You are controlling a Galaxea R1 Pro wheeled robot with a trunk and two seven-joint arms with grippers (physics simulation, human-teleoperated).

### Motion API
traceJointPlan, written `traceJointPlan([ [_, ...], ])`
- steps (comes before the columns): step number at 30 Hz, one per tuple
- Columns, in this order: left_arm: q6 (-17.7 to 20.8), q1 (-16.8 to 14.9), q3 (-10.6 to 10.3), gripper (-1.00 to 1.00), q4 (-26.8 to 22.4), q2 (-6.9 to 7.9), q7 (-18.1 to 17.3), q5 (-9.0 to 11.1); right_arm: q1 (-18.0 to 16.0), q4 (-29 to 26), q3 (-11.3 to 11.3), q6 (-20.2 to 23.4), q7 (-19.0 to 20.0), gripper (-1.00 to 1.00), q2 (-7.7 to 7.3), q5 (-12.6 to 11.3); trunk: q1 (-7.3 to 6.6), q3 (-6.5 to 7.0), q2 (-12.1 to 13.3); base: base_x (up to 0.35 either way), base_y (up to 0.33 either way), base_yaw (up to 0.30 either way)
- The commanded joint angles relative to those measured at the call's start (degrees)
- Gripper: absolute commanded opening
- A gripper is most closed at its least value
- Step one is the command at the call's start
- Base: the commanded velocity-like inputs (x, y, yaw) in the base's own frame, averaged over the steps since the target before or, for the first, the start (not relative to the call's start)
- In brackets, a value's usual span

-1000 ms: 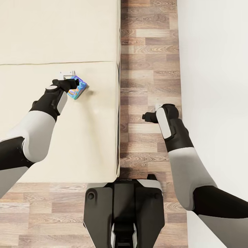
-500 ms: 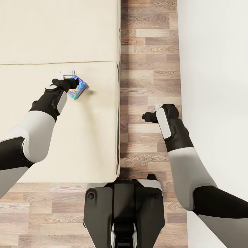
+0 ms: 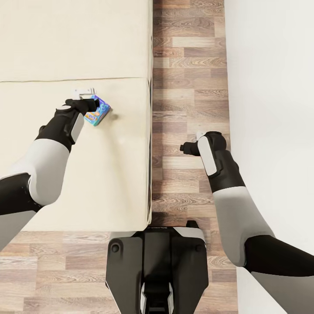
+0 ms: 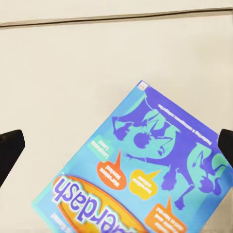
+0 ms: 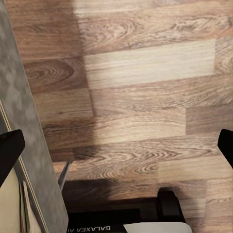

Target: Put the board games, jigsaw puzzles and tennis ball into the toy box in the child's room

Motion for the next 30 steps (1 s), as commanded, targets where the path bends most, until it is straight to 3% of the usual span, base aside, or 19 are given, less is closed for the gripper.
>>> traceJointPlan([
  [1, 0.83, -0.04, 0.23, 1.0, -0.09, -0.04, -0.08, -0.58, -0.04, -0.03, 0.05, 0.13, -0.58, 1.0, 0.0, -0.57, 0.04, -0.06, -0.09, 0.0, 0.0, 0.0],
  [16, 6.1, -0.33, 0.38, 1.0, -0.15, -0.22, -0.11, -0.44, -0.04, -0.03, 0.98, 0.13, -0.58, 1.0, 0.0, -0.57, 0.04, -0.06, -0.09, 0.0, 0.0, 0.0],
  [27, 6.18, -1.1, 0.32, 1.0, -0.19, -1.6, 0.29, 0.22, 0.0, -1.15, 1.49, 0.09, -0.58, 1.0, 0.0, -0.57, 0.04, -0.06, -0.09, 0.0, 0.0, 0.0],
  [30, 6.1, -1.77, 0.36, 1.0, -1.01, -2.0, 0.4, 0.27, 0.06, -1.29, 2.95, -0.13, -0.58, 1.0, 0.0, -0.56, 0.04, -0.06, -0.09, 0.0, 0.0, 0.0],
])
